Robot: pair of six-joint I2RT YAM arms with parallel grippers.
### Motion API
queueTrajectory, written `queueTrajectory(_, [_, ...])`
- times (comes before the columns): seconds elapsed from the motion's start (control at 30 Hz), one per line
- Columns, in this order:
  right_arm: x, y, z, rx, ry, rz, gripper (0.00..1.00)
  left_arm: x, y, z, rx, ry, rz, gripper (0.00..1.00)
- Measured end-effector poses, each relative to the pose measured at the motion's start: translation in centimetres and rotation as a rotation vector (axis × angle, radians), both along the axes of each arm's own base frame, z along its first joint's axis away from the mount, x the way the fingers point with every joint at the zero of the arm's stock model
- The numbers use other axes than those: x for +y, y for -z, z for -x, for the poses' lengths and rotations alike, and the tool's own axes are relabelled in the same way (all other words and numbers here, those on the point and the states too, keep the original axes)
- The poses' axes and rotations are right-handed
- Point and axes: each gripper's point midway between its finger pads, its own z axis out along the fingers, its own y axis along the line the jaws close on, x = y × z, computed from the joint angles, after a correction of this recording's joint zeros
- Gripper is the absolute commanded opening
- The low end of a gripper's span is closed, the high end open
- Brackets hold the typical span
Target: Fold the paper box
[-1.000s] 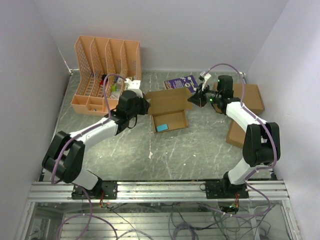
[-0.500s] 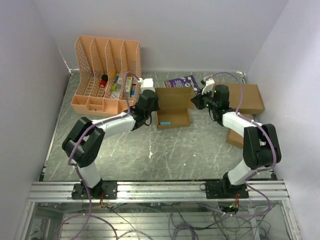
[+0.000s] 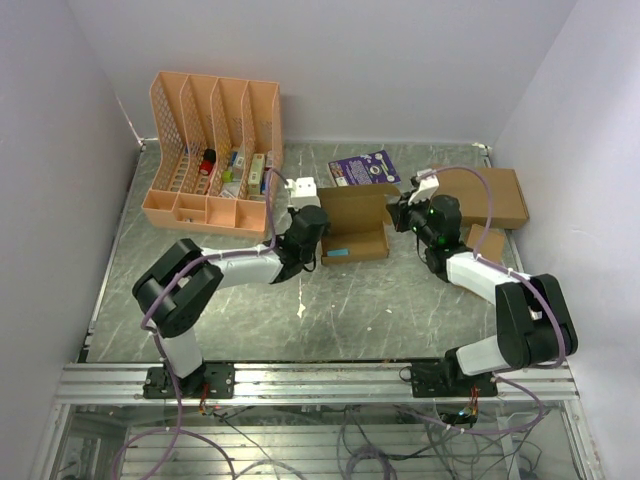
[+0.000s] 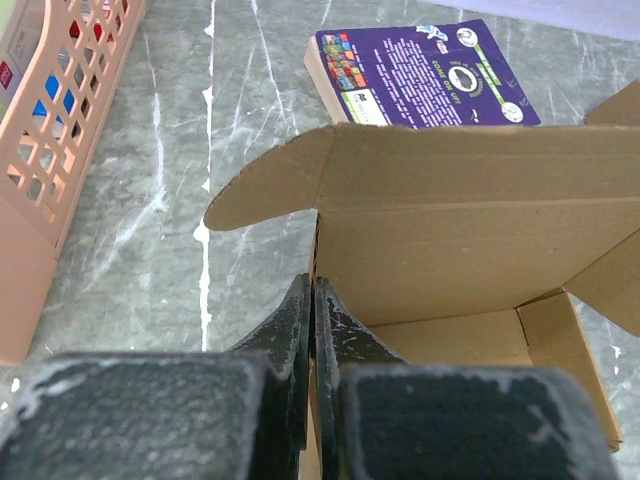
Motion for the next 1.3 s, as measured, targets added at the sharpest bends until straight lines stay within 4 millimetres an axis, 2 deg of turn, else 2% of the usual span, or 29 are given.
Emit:
queueTrajectory(0.3, [-0.4,1.3,1.8,-0.032,0.083,-0.005,0.00,-0.7,-0.1,1.9,-0.072,-0.022,0.003,0.07])
queueTrajectory(0.63, [0.6,0.9,2.4,-0.069,0.170,-0.008,0.00,-0.1,0.1,2.7,-0.116,-0.037,-0.009,0.07])
queueTrajectory(1.3, [-0.2,1.6,3.6,-0.044,0.242,-0.034,0.00,-1.2,0.0,6.3,-0.176,-0.037,-0.044,0.07])
